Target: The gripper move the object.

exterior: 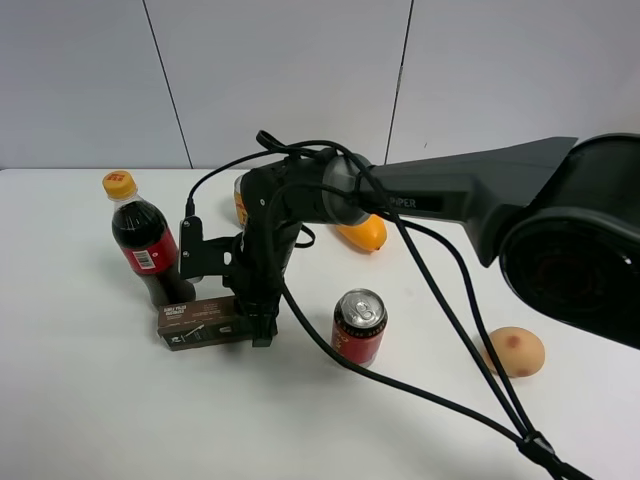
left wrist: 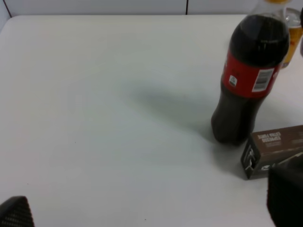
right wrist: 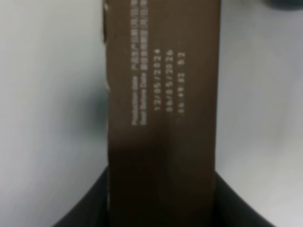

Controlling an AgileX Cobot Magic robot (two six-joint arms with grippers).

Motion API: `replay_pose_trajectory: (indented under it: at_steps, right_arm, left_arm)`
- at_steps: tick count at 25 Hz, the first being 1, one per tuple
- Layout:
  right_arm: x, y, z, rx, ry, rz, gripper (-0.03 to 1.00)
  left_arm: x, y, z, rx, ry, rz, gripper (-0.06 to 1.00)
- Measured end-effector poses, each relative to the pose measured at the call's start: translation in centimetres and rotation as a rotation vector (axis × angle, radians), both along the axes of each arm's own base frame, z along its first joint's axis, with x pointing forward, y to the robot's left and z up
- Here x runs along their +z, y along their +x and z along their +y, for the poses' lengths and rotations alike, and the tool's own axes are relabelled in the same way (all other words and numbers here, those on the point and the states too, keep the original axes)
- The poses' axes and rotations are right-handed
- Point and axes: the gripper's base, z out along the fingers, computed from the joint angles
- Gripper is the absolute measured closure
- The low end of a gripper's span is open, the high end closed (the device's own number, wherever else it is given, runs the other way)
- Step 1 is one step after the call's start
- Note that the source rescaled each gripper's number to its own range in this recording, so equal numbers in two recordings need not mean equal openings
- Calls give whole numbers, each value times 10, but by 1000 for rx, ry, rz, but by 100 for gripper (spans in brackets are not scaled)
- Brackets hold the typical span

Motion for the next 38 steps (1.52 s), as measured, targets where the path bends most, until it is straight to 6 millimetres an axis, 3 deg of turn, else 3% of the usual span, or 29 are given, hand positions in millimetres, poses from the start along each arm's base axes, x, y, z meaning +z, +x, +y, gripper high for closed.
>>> replay_pose_trajectory:
  at_steps: [9,17,21,26,32,38]
  right_arm:
    - [56,-19,-12,25,-9,95,96]
    - [138,-43,-29,-25,110,119,96]
    - [179,-53,-42,-149,183,106,96]
    - [215,-59,-65,-439,198,63,96]
    - [239,-60,-99,-793,136,-31,96]
    - [258,-62,-116,-946,176,-97,96]
  left_arm:
    - [0,0,0,0,0,0,-6]
    - [0,0,0,0,0,0,-6]
    - [0,0,0,0,0,0,-6]
    - [0,0,0,0,0,0,-6]
    - [0,0,0,0,0,0,-6]
    - [0,0,0,0,0,0,-6]
